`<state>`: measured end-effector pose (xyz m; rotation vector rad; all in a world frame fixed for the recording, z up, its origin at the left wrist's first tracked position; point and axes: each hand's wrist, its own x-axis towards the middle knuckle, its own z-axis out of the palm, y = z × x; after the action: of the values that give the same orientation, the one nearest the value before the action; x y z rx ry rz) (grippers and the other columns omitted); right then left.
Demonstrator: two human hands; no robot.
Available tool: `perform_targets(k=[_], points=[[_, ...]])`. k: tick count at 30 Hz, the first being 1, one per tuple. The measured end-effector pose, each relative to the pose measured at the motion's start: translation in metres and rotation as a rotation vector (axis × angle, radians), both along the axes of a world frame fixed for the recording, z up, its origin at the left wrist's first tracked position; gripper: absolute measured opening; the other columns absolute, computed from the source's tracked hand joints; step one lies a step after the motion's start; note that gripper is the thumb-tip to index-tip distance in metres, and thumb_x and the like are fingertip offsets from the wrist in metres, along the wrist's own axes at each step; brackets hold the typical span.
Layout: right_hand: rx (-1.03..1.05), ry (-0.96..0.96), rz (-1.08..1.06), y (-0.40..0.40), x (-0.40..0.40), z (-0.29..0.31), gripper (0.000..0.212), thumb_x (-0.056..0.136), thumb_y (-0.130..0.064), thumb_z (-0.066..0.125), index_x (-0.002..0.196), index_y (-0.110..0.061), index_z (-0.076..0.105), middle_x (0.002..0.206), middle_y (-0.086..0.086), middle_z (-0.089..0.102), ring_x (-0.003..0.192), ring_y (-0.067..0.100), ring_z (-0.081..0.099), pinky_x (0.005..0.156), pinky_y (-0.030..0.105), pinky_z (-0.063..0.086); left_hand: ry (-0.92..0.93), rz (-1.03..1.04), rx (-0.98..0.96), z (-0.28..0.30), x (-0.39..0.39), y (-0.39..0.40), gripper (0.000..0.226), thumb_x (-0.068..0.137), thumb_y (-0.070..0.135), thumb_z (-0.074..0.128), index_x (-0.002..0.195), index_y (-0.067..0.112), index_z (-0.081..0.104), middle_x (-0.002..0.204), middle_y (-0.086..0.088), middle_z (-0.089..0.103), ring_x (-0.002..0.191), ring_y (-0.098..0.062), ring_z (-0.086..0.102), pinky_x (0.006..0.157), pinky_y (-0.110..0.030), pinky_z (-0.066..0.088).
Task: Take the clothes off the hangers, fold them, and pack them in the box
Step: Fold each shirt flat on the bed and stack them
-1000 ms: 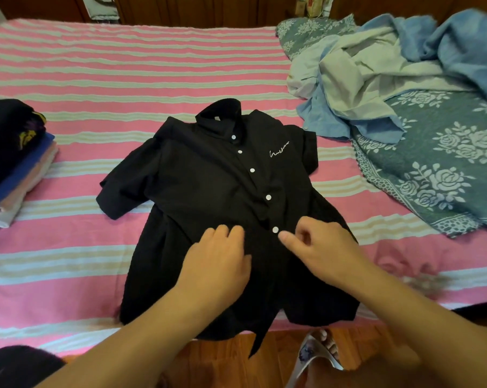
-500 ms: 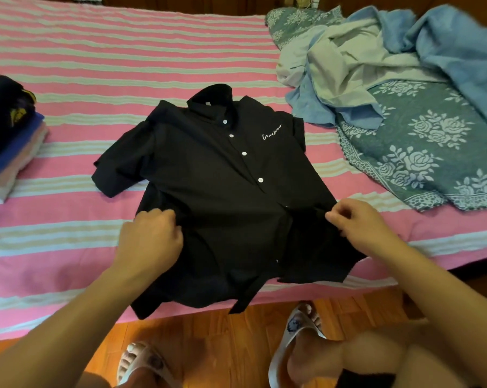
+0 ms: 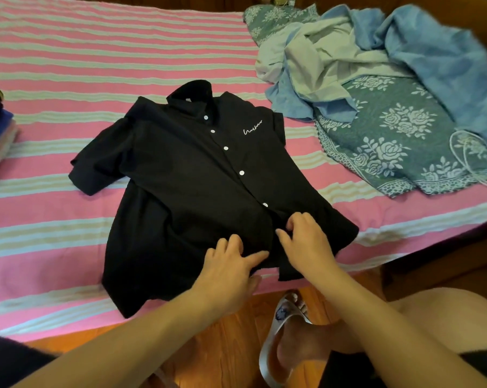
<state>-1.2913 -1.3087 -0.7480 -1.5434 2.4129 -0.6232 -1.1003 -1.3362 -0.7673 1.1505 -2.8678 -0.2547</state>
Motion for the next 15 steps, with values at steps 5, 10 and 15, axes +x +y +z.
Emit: perform_targets(k=[5,10,15], points=[[0.056,-0.164,-0.107,0.012,-0.027,0.014,0.014,0.089,-0.009,0.061,0.092,-0.021,0.055,0.086,-0.001,0.059,0.073,0.016,0.056,0.06,0.028,0.041,-0.165,-0.224,-0.11,-0.006,-0.004,0.006,0.062,0.101,0.047,0.046,0.157,0.036,0.023,0.136,-0.009,0.037,0.124,-0.031,0.04,0.098,-0.045,0.036],[0.066,-0.443,-0.16,0.015,-0.048,0.029,0.025,0.095,-0.001,0.051,0.106,-0.02,0.062,0.103,0.002,0.063,0.09,0.015,0.058,0.067,0.022,0.04,0.15,0.172,-0.159,-0.002,-0.016,-0.008,0.038,0.093,0.056,0.056,0.112,0.023,0.054,0.103,0.002,0.051,0.093,-0.02,0.057,0.074,-0.036,0.05],[0.122,-0.635,-0.012,0.019,-0.049,0.05,0.029,0.098,-0.01,0.062,0.123,-0.022,0.064,0.113,-0.005,0.065,0.106,0.009,0.061,0.082,0.018,0.045,0.053,0.304,-0.135,0.004,-0.035,-0.013,0.056,0.088,0.072,0.053,0.118,0.026,0.045,0.113,-0.002,0.046,0.101,-0.022,0.054,0.074,-0.038,0.047]])
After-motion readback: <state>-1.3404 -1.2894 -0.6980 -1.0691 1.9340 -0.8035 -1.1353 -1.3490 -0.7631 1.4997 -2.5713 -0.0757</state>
